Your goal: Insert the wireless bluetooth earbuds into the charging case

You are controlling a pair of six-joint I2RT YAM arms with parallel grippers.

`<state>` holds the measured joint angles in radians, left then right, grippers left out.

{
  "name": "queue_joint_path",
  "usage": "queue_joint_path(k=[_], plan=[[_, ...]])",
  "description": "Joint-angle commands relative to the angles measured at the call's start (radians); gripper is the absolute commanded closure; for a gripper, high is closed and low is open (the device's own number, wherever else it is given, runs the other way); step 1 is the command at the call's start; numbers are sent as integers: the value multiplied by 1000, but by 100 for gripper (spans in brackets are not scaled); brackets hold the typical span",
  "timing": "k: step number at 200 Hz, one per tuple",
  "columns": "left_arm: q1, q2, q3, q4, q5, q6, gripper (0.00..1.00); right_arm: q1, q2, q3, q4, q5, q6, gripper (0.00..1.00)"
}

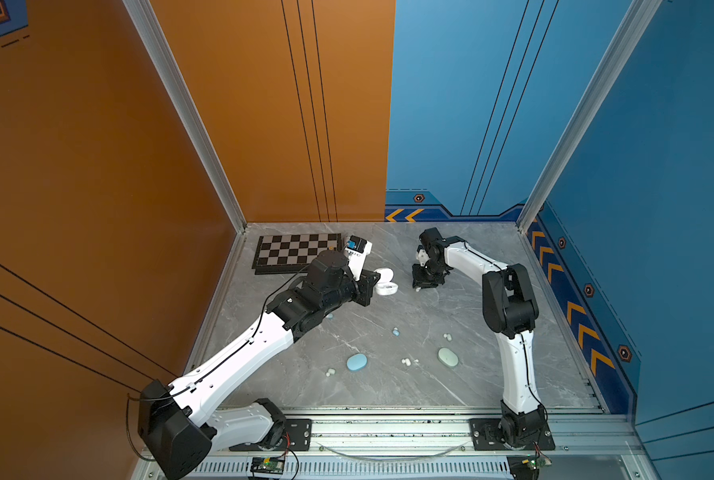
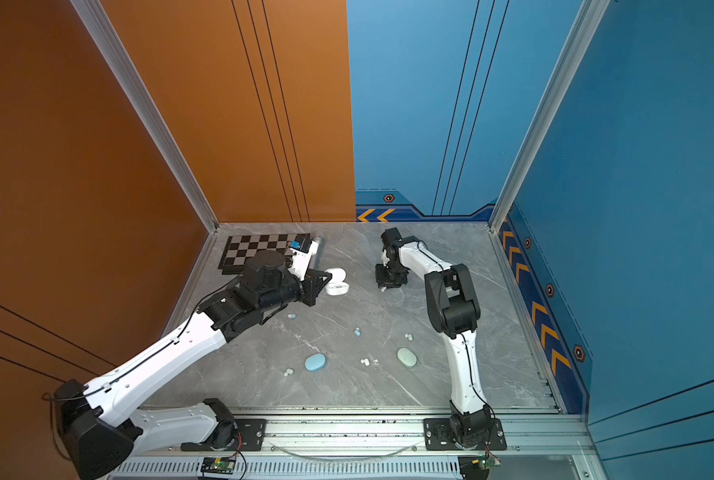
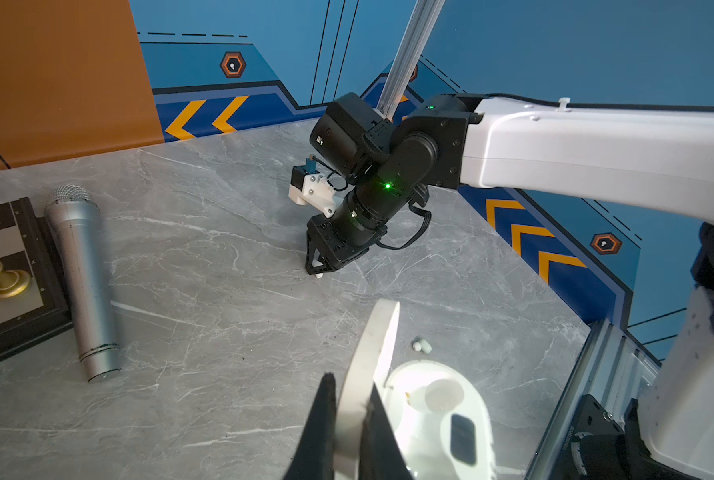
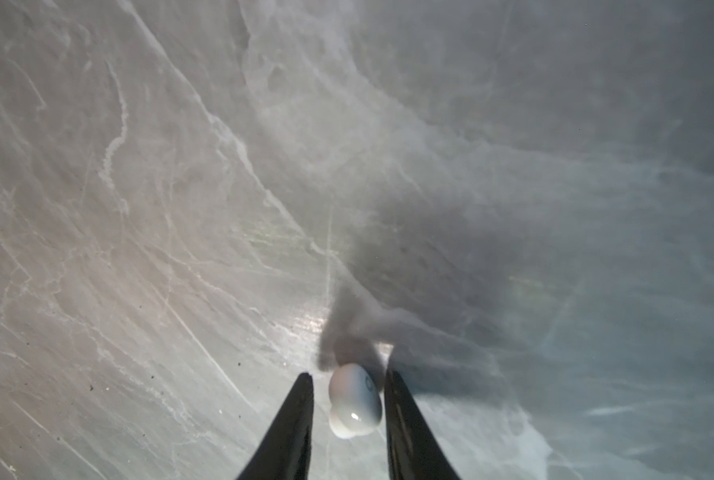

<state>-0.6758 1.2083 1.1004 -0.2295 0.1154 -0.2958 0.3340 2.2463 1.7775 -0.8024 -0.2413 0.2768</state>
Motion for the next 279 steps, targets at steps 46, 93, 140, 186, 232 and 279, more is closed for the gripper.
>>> queue_joint_path(k=[46,93,140,186,232,279], plan=[[-13,-14,15,-10,-24,17,100,25,42,49,-55,101,24,77],[-13,-28,-1,-8,-41,17,100,33,42,58,-58,112,25,83],[-17,-98,-258,396,-43,139,100,31,-58,51,-58,38,78,84],[32,-16,-329,591,6,274,100,33,-257,-46,-64,-103,107,84],[66,87,-333,721,67,295,100,51,-441,-136,-71,-287,130,84],[81,153,-304,799,106,320,100,68,-538,-152,-73,-411,154,84]])
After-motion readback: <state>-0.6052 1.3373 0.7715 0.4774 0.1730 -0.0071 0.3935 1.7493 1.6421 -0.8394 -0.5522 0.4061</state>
